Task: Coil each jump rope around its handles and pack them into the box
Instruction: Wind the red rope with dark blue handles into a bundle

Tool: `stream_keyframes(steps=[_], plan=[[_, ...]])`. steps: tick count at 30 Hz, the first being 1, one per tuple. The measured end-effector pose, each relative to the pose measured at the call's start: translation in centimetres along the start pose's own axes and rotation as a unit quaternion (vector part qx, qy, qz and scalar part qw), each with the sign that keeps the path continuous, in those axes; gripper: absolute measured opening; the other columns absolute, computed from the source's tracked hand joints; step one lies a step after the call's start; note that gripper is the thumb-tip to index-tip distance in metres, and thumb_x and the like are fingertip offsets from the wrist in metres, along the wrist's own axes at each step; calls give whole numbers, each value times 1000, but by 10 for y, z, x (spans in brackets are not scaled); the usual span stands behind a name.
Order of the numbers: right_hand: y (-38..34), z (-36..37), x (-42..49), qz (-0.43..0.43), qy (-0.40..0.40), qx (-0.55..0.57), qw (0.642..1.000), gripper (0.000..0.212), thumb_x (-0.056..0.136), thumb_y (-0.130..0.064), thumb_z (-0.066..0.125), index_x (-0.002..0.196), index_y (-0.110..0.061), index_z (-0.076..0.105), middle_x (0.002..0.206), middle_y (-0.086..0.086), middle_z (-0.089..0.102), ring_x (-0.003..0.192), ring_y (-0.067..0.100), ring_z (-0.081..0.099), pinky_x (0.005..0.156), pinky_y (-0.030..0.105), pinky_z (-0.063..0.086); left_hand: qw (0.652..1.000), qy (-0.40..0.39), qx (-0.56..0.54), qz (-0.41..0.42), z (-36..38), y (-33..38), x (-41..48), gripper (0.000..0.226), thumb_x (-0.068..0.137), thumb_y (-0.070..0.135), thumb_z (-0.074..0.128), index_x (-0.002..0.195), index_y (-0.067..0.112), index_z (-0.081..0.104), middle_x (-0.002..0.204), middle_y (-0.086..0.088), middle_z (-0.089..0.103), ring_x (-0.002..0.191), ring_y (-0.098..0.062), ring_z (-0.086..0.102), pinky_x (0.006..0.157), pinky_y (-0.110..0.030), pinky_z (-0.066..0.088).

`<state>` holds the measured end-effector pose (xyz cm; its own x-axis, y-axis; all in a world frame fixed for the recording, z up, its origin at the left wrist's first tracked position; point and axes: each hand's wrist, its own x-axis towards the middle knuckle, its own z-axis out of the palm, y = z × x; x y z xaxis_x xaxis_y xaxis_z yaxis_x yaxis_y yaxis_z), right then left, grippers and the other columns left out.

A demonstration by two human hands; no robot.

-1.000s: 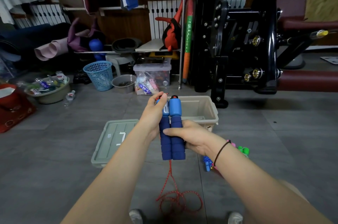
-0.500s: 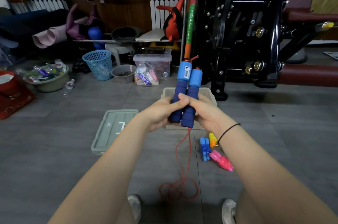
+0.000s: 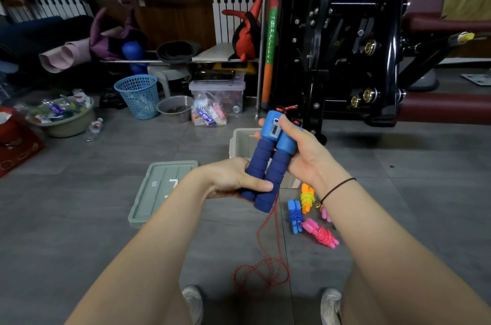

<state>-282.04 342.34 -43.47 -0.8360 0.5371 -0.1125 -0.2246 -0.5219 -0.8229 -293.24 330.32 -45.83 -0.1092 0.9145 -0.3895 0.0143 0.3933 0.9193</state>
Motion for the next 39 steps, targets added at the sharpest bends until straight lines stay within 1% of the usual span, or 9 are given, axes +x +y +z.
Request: stream_keyframes(steps=[13, 20, 23, 26, 29, 31, 33, 36, 39], plan=[[-2, 0, -1, -69, 48, -9, 996, 22, 84, -15, 64, 100, 1, 66, 88, 9, 74, 83, 21, 72, 69, 32, 58, 999, -14, -31, 22, 3, 3, 3, 33, 74, 21, 70, 106, 11, 65, 102, -6, 71, 99, -23, 65, 91, -45, 50], [-4, -1, 0, -88, 64, -36, 993, 37, 82, -21, 68, 109, 3, 64, 93, 11, 74, 88, 22, 71, 71, 33, 58, 991, 1, -108, 79, 17, 2, 10, 29, 77, 12, 68, 104, 4, 65, 100, -12, 72, 93, -26, 69, 87, -37, 55], [-9, -5, 4, -78, 91, -68, 991, 69, 70, -56, 66, 113, -2, 63, 108, 14, 70, 102, 28, 67, 88, 42, 55, 990, -4, -116, 86, 17, 5, 8, 24, 77, 10, 66, 100, 4, 66, 97, -12, 72, 88, -24, 69, 81, -35, 56], [-16, -13, 4, -87, 173, -203, 960, 76, 79, -77, 34, 87, -10, 69, 84, 7, 72, 79, 19, 67, 76, 35, 53, 988, -7, -121, 97, 10, 10, 2, 25, 78, 10, 64, 102, 3, 65, 99, -12, 71, 90, -25, 69, 80, -35, 56], [-14, -25, 5, -219, 280, -318, 879, 38, 96, -40, 41, 68, -17, 51, 65, -1, 52, 61, 14, 47, 65, 33, 39, 983, -27, -142, 113, 2, 14, -4, 37, 74, 15, 75, 107, 2, 63, 103, -15, 69, 93, -28, 68, 79, -37, 56], [-11, -23, 4, -254, 217, -331, 882, 6, 90, -18, 47, 87, -22, 51, 84, -5, 53, 76, 9, 50, 73, 32, 41, 978, -54, -168, 113, -1, 16, -7, 54, 62, 23, 87, 107, 3, 66, 105, -16, 69, 94, -28, 68, 77, -40, 57], [-3, -14, 6, -196, 106, -313, 923, 24, 91, -12, 47, 110, -25, 50, 99, -12, 58, 90, 2, 55, 82, 25, 45, 973, -76, -186, 111, -1, 17, -10, 55, 56, 25, 90, 103, 5, 70, 103, -16, 70, 92, -28, 69, 75, -41, 58], [11, 1, 3, -64, 12, -323, 944, 16, 99, -21, 39, 90, -22, 52, 53, -14, 53, 50, -1, 50, 60, 23, 43, 975, -74, -183, 97, -5, 20, -11, 51, 55, 25, 90, 99, 5, 73, 100, -16, 71, 89, -28, 70, 74, -41, 58], [20, -1, 4, -27, -27, -453, 891, 17, 100, -18, 36, 89, -16, 49, 58, -5, 51, 52, 13, 53, 57, 29, 48, 987, -12, -148, 57, -17, 20, -13, 47, 59, 19, 87, 99, 1, 69, 96, -17, 71, 84, -28, 70, 71, -40, 59]])
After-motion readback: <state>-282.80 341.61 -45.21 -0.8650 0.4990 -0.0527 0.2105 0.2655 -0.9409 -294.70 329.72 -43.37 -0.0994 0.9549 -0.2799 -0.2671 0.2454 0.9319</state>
